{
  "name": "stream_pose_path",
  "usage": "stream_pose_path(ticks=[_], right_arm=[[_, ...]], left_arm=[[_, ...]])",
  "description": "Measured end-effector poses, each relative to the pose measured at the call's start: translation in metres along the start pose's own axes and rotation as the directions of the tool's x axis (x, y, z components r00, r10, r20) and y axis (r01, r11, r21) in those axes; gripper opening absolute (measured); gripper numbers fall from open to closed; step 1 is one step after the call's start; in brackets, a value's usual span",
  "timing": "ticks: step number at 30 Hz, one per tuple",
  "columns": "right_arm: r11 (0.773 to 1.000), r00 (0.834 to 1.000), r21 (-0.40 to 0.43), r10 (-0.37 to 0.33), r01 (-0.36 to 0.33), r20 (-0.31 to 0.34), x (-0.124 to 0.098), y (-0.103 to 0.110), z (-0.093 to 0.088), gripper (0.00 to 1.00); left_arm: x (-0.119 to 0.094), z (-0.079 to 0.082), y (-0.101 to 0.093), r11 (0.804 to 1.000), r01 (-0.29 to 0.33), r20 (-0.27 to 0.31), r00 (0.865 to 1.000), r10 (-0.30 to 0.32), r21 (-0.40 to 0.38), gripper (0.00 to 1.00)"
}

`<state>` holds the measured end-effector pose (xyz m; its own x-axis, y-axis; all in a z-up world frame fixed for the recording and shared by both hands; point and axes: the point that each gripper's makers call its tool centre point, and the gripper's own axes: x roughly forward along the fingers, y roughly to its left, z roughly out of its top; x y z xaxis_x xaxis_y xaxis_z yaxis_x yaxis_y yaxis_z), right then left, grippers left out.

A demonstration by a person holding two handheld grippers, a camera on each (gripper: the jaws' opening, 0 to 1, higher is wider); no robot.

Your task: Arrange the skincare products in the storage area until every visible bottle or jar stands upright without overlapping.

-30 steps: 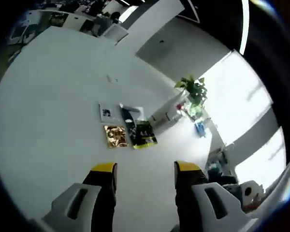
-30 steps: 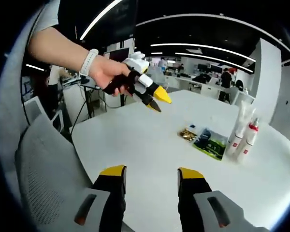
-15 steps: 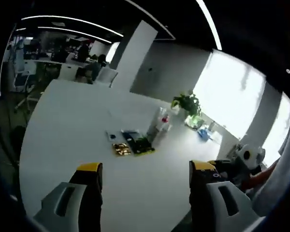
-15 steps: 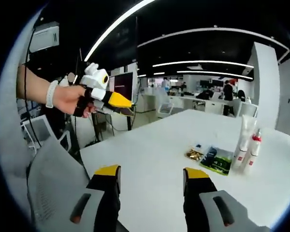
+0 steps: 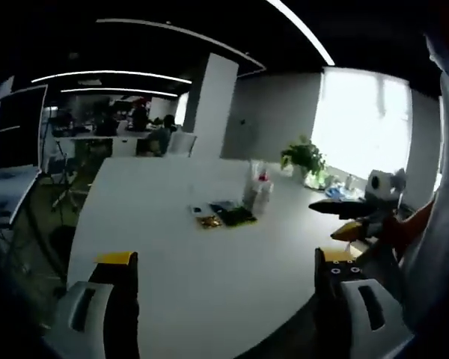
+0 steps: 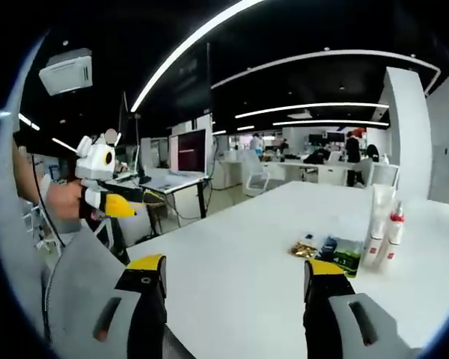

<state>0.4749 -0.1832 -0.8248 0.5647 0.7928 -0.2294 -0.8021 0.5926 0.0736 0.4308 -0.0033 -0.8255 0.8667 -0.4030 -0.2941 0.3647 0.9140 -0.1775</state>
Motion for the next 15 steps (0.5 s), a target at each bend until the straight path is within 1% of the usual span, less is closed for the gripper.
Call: stream_pose_path(ticks=[4, 6, 8, 12, 13, 15], right_arm=[[1.000, 1.000, 0.031, 0.007, -0.007, -0.003, -0.001, 0.001, -0.001, 0.81], [0.999, 1.000, 0.053, 0.013, -0.013, -0.003, 0.000, 0.002, -0.002, 0.85], [0.997, 1.000, 0.073, 0.014, -0.013, -0.013, 0.003, 0.002, -0.004, 0.90], [0.995, 0.997, 0.100, 0.027, -0.021, -0.065, 0.008, 0.005, -0.015, 0.94], [0.995, 0.997, 0.099, 0.029, -0.022, -0.072, 0.009, 0.005, -0.017, 0.95], [0.994, 0.993, 0.104, 0.042, -0.031, -0.106, 0.012, 0.008, -0.023, 0.95]], left_arm=[[-0.011, -0.014, -0.005, 1.000, -0.015, -0.009, 1.000, 0.015, 0.006, 0.99], [-0.014, -0.019, -0.008, 1.000, -0.023, -0.012, 1.000, 0.023, 0.018, 0.99], [-0.015, -0.021, -0.012, 1.000, -0.020, -0.017, 1.000, 0.020, 0.013, 0.99], [-0.016, -0.025, -0.019, 1.000, -0.016, -0.028, 0.999, 0.017, 0.025, 0.98], [-0.016, -0.024, -0.021, 1.000, -0.015, -0.021, 1.000, 0.015, 0.013, 0.98], [-0.015, -0.024, -0.026, 1.000, -0.007, -0.009, 1.000, 0.007, -0.023, 0.98]])
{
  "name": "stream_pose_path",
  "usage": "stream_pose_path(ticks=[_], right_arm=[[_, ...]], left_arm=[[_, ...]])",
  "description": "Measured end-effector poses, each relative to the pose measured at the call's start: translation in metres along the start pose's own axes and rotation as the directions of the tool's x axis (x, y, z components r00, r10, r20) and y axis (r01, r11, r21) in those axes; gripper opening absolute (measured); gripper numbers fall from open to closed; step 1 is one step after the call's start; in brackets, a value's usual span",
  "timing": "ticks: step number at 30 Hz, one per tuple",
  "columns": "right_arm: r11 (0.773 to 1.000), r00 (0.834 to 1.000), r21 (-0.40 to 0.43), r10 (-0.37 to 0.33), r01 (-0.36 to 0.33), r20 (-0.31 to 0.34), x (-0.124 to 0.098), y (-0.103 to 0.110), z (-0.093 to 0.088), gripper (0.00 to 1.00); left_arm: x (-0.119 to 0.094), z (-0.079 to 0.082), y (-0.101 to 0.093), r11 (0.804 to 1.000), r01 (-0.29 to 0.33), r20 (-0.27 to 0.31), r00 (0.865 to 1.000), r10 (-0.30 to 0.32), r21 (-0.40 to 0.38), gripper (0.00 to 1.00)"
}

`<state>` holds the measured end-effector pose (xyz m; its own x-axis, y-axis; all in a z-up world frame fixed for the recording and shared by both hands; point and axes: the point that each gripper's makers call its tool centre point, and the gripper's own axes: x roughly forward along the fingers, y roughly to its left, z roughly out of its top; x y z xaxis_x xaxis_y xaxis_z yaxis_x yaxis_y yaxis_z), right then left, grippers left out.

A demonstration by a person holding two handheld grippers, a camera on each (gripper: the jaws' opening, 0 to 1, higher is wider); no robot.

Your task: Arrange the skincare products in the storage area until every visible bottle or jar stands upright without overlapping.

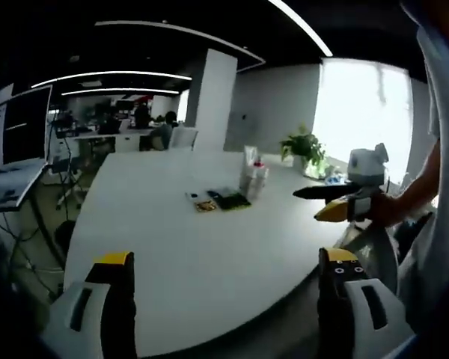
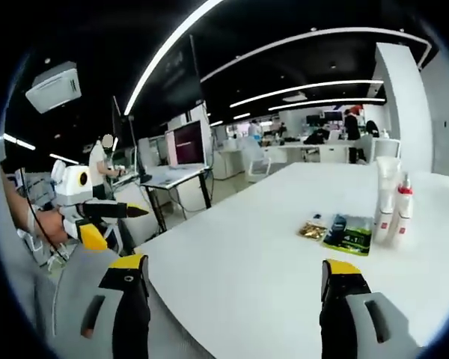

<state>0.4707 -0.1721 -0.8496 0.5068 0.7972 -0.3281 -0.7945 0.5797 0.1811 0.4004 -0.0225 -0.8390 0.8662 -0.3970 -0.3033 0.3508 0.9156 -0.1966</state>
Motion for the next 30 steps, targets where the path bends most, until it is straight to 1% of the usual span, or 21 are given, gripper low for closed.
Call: stream_pose_path(ticks=[2, 4, 6, 7, 8, 9, 12, 14, 18, 20, 21, 23, 24, 27, 30], right_arm=[[1.000, 1.000, -0.001, 0.000, 0.000, -0.026, 0.003, 0.000, -0.005, 0.94], [1.000, 0.999, 0.004, -0.004, 0.004, -0.048, 0.005, -0.001, -0.009, 0.93], [1.000, 0.998, 0.007, -0.010, 0.011, -0.064, 0.006, -0.003, -0.012, 0.91], [1.000, 0.997, 0.007, -0.016, 0.017, -0.075, 0.006, -0.004, -0.014, 0.90], [1.000, 0.996, 0.009, -0.024, 0.025, -0.082, 0.007, -0.007, -0.016, 0.90], [1.000, 0.996, 0.011, -0.027, 0.028, -0.082, 0.007, -0.007, -0.015, 0.89], [1.000, 0.996, 0.011, -0.027, 0.028, -0.085, 0.008, -0.007, -0.015, 0.87], [1.000, 0.998, 0.000, -0.017, 0.017, -0.059, 0.008, -0.003, -0.009, 0.87], [0.999, 0.999, -0.039, -0.008, 0.006, -0.032, 0.005, 0.003, -0.004, 0.86], [0.998, 1.000, -0.054, -0.016, 0.015, -0.022, 0.002, 0.002, -0.002, 0.86], [0.998, 1.000, -0.057, -0.015, 0.014, -0.006, 0.001, 0.004, 0.001, 0.85], [0.998, 1.000, -0.057, -0.021, 0.021, 0.001, -0.001, 0.004, 0.002, 0.86], [0.998, 1.000, -0.064, -0.027, 0.027, 0.008, -0.002, 0.003, 0.003, 0.85], [0.997, 0.999, -0.057, -0.051, 0.051, 0.011, -0.003, -0.004, 0.003, 0.85], [0.997, 0.998, -0.042, -0.069, 0.069, 0.007, -0.002, -0.008, 0.003, 0.85]], left_arm=[[0.002, -0.004, -0.007, 1.000, 0.019, -0.004, 1.000, -0.019, 0.006, 0.98], [0.005, -0.011, -0.011, 0.999, 0.038, -0.031, 0.999, -0.038, 0.024, 0.97], [0.006, -0.013, -0.009, 0.999, 0.042, -0.047, 0.998, -0.041, 0.019, 0.97], [0.007, -0.013, -0.008, 0.999, 0.042, -0.043, 0.998, -0.042, 0.014, 0.97], [0.007, -0.010, -0.007, 0.998, 0.052, -0.027, 0.998, -0.053, -0.017, 0.97], [0.006, -0.009, -0.004, 0.998, 0.048, -0.021, 0.999, -0.049, -0.035, 0.96], [0.007, -0.008, 0.001, 0.998, 0.042, -0.009, 0.999, -0.042, -0.046, 0.94], [0.009, -0.012, 0.002, 0.998, 0.040, -0.017, 0.999, -0.041, -0.055, 0.93], [0.010, -0.013, -0.003, 0.998, 0.054, -0.020, 0.998, -0.055, -0.036, 0.90], [0.010, -0.015, -0.008, 0.998, 0.066, -0.025, 0.997, -0.067, -0.018, 0.89], [0.010, -0.016, -0.008, 0.998, 0.067, -0.026, 0.997, -0.067, -0.006, 0.89], [0.012, -0.019, -0.009, 0.998, 0.064, -0.036, 0.997, -0.063, 0.023, 0.88], [0.012, -0.019, -0.010, 0.998, 0.064, -0.038, 0.997, -0.063, 0.026, 0.88], [0.012, -0.019, -0.009, 0.998, 0.065, -0.040, 0.997, -0.064, 0.019, 0.88], [0.012, -0.019, -0.005, 0.998, 0.057, -0.059, 0.997, -0.057, -0.003, 0.86]])
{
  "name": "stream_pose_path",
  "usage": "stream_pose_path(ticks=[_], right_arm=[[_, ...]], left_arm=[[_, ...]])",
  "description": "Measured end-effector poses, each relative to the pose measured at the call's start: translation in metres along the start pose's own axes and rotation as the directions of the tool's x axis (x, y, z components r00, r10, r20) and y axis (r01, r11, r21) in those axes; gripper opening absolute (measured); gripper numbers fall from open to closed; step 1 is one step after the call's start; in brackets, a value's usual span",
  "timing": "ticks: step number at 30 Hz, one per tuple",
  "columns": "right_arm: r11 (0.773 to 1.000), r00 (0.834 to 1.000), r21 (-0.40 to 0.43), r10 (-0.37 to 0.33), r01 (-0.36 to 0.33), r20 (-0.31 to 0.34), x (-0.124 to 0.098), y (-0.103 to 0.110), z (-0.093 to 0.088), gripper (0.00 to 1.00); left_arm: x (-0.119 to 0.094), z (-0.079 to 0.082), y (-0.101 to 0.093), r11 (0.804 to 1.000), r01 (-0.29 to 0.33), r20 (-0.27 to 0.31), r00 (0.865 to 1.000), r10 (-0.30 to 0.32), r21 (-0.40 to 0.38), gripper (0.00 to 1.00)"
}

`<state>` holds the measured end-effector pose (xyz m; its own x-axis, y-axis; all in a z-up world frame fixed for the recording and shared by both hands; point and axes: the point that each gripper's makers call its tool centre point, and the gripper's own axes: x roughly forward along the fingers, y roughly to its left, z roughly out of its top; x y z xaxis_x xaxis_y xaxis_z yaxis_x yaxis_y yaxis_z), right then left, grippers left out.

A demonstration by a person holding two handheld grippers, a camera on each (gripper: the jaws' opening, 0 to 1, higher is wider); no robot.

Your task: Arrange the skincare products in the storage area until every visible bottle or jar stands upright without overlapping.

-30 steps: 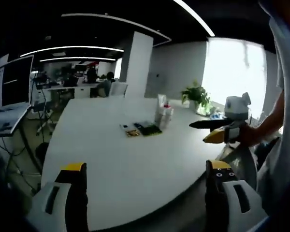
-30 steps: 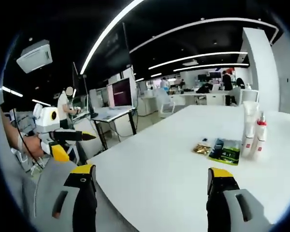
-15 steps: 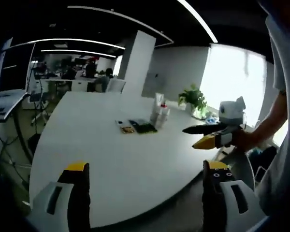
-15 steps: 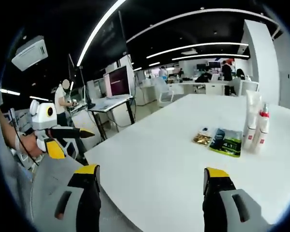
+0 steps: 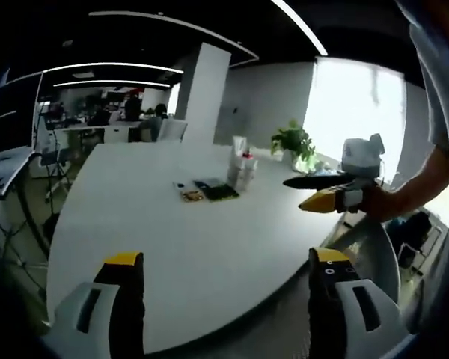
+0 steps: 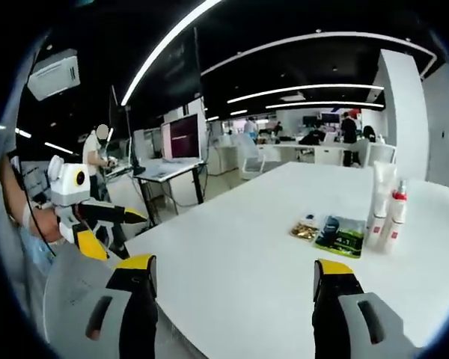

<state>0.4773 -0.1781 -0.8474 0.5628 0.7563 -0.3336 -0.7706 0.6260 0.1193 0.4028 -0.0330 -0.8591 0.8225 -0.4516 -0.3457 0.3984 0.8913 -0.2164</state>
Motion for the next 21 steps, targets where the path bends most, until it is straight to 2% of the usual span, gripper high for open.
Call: stream_pose_path(ticks=[4, 9, 11, 13, 16, 18, 21], right_arm=[[1.000, 0.999, 0.013, -0.005, 0.006, -0.034, 0.002, -0.003, -0.007, 0.85], [0.995, 0.997, 0.095, -0.010, 0.018, -0.081, 0.006, -0.010, -0.016, 0.86], [0.983, 0.995, 0.183, -0.010, 0.028, -0.100, 0.006, -0.015, -0.021, 0.86], [0.971, 0.993, 0.234, -0.030, 0.057, -0.118, 0.006, -0.023, -0.026, 0.86], [0.937, 0.985, 0.325, -0.084, 0.130, -0.151, 0.006, -0.041, -0.032, 0.86], [0.919, 0.982, 0.363, -0.108, 0.157, -0.152, 0.006, -0.048, -0.032, 0.86], [0.917, 0.979, 0.363, -0.110, 0.167, -0.173, 0.008, -0.049, -0.037, 0.87]], left_arm=[[0.001, 0.004, 0.006, 0.999, -0.008, -0.008, 1.000, 0.007, -0.035, 0.87], [0.008, 0.010, 0.013, 0.999, -0.039, -0.006, 0.999, 0.039, 0.002, 0.88], [0.013, 0.012, 0.016, 0.998, -0.056, -0.005, 0.998, 0.056, 0.022, 0.88], [0.015, 0.013, 0.019, 0.996, -0.077, 0.008, 0.997, 0.077, 0.039, 0.89], [0.015, 0.011, 0.027, 0.990, -0.128, 0.013, 0.992, 0.128, 0.066, 0.88], [0.016, 0.008, 0.027, 0.988, -0.135, 0.011, 0.991, 0.134, 0.081, 0.89], [0.015, 0.005, 0.026, 0.985, -0.131, -0.006, 0.991, 0.132, 0.110, 0.89]])
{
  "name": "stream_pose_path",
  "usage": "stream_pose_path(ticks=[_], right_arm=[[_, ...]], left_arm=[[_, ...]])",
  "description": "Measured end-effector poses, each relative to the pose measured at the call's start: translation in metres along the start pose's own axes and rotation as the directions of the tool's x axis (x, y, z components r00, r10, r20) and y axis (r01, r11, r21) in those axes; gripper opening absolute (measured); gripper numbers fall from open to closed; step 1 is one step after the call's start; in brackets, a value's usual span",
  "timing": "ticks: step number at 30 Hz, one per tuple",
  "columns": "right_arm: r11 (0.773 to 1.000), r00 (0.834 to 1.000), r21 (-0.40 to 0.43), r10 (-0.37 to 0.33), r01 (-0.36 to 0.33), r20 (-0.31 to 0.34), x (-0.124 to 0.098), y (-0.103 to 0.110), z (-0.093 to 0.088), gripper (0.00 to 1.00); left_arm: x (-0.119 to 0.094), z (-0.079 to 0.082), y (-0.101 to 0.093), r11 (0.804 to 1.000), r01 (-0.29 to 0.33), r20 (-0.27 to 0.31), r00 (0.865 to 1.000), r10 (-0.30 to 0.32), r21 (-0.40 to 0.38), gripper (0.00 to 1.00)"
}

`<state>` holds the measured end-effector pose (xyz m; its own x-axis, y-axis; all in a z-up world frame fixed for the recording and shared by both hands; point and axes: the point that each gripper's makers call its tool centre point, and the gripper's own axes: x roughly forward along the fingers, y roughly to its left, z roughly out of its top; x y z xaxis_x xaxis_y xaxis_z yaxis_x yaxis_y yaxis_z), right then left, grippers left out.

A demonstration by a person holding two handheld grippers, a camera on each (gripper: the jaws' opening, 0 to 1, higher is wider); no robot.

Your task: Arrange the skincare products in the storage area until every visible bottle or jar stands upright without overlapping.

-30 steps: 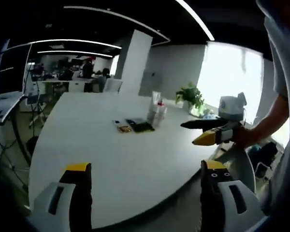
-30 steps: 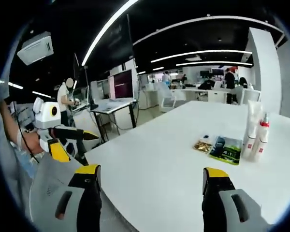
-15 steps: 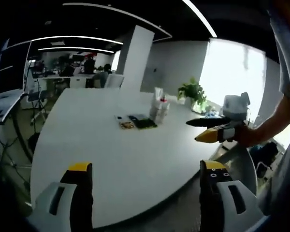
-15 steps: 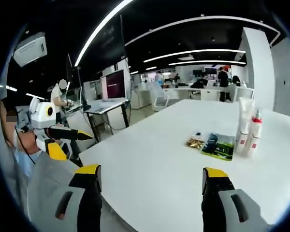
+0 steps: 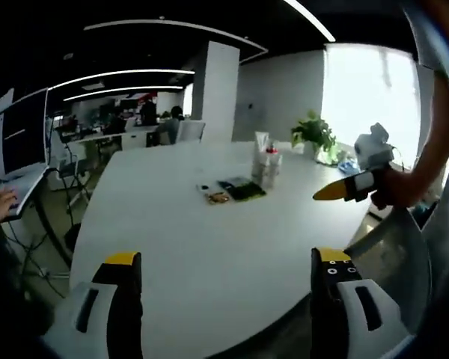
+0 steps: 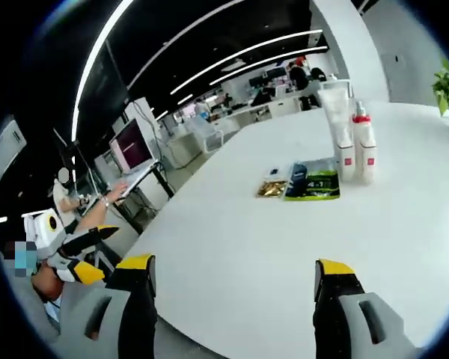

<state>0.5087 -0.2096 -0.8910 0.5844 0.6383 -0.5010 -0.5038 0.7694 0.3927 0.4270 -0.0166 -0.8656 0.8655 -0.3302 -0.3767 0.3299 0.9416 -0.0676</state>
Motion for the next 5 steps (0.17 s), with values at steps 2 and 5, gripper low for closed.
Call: stream_pose_path(ticks=[2, 5], right_arm=[[1.000, 1.000, -0.025, 0.003, -0.004, -0.016, 0.002, 0.001, -0.004, 0.87], [0.996, 0.999, -0.087, 0.028, -0.031, -0.033, 0.005, 0.010, -0.008, 0.89]], left_arm=[[0.000, 0.000, 0.000, 1.000, 0.003, 0.001, 1.000, -0.003, 0.008, 0.90], [0.001, 0.000, 0.004, 1.000, -0.002, -0.003, 1.000, 0.002, -0.013, 0.89]])
